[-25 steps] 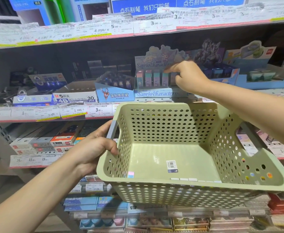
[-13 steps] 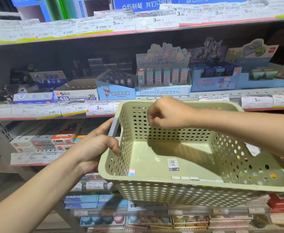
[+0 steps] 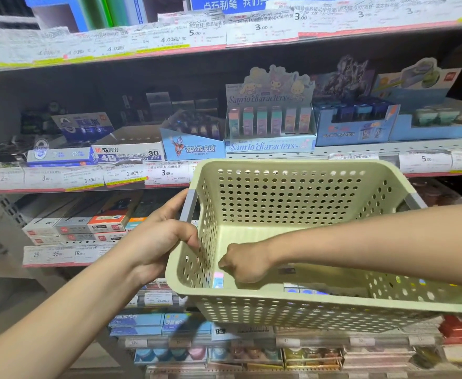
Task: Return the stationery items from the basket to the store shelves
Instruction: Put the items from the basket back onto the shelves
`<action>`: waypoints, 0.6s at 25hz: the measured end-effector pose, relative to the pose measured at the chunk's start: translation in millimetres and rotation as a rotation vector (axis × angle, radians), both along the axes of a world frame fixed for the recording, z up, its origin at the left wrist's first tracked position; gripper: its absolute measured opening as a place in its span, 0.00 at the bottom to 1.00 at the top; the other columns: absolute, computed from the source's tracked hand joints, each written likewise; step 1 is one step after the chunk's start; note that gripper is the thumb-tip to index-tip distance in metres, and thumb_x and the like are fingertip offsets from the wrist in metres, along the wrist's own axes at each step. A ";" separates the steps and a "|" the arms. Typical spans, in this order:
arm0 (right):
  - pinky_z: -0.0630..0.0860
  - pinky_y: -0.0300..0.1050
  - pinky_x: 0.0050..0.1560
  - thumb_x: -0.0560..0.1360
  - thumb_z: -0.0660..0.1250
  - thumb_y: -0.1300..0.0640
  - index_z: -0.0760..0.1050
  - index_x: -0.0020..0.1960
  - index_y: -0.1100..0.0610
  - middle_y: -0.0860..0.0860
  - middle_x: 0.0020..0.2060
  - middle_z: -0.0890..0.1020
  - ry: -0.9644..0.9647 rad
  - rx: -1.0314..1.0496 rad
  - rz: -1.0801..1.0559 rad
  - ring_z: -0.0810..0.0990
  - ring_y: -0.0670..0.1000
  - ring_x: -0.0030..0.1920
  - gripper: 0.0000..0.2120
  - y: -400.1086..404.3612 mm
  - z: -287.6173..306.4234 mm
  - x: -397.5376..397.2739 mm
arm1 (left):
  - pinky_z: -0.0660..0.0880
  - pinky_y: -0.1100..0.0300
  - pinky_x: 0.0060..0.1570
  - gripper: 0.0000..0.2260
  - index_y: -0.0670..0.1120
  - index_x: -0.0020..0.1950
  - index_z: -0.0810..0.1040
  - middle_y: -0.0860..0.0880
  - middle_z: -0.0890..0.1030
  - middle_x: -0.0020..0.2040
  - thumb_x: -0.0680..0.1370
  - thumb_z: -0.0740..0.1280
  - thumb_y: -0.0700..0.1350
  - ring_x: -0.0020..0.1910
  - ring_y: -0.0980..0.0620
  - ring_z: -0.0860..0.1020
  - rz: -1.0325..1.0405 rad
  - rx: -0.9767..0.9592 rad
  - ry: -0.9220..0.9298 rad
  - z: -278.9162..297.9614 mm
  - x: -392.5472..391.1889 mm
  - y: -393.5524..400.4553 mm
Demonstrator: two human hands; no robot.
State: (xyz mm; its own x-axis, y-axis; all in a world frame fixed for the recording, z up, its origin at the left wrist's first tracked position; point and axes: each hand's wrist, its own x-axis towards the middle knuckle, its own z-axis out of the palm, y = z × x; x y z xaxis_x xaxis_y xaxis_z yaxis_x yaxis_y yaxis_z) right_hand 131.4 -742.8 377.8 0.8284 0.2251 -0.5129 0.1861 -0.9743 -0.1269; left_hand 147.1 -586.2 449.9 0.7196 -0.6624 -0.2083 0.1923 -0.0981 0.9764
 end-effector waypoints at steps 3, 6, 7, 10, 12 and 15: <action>0.71 0.48 0.57 0.74 0.56 0.67 0.71 0.60 0.67 0.57 0.48 0.70 -0.041 0.002 0.015 0.69 0.57 0.59 0.16 3.9 -3.6 1.7 | 0.74 0.58 0.23 0.37 0.56 0.59 0.77 0.38 0.76 0.40 0.65 0.51 0.21 0.22 0.46 0.73 0.004 -0.009 -0.001 0.7 -0.3 -0.1; 0.72 0.51 0.62 0.74 0.56 0.67 0.70 0.64 0.71 0.61 0.56 0.76 -0.040 0.077 -0.038 0.72 0.60 0.63 0.19 7.0 -9.7 4.4 | 0.75 0.57 0.24 0.36 0.55 0.59 0.77 0.37 0.76 0.42 0.65 0.52 0.21 0.25 0.45 0.73 0.010 0.000 -0.004 -1.4 1.7 1.0; 0.74 0.54 0.61 0.74 0.56 0.67 0.70 0.63 0.72 0.65 0.59 0.76 -0.047 0.107 -0.068 0.74 0.63 0.61 0.19 7.4 -11.6 5.2 | 0.75 0.57 0.25 0.36 0.55 0.59 0.77 0.37 0.76 0.43 0.65 0.52 0.21 0.26 0.44 0.73 0.009 0.004 -0.006 -1.9 2.2 1.6; 0.77 0.45 0.40 0.74 0.65 0.65 0.75 0.52 0.70 0.61 0.43 0.80 -0.052 0.301 -0.221 0.81 0.56 0.40 0.10 5.2 -9.4 4.9 | 0.74 0.58 0.24 0.35 0.55 0.57 0.78 0.38 0.76 0.39 0.65 0.52 0.21 0.24 0.45 0.74 0.002 0.009 -0.022 -3.7 3.4 1.9; 0.75 0.35 0.27 0.73 0.68 0.66 0.73 0.41 0.61 0.55 0.32 0.76 0.016 0.505 -0.359 0.77 0.43 0.24 0.04 4.7 -6.1 2.4 | 0.73 0.61 0.24 0.35 0.56 0.55 0.78 0.41 0.76 0.30 0.66 0.52 0.21 0.21 0.48 0.73 0.006 0.008 -0.034 -3.9 3.4 1.4; 0.74 0.31 0.23 0.73 0.67 0.69 0.69 0.37 0.57 0.55 0.29 0.76 0.052 0.656 -0.431 0.75 0.40 0.18 0.11 4.6 -2.7 0.0 | 0.72 0.62 0.23 0.35 0.56 0.56 0.78 0.43 0.76 0.28 0.66 0.52 0.21 0.21 0.49 0.73 0.002 0.002 -0.037 -3.3 2.3 0.0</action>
State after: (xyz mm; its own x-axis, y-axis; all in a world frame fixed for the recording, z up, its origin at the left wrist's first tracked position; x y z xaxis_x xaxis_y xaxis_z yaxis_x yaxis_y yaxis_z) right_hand 131.5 -738.2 375.1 0.8899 0.1599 -0.4272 -0.2131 -0.6824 -0.6993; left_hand 149.5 -586.2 446.5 0.7283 -0.6605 -0.1826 0.1563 -0.0994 0.9827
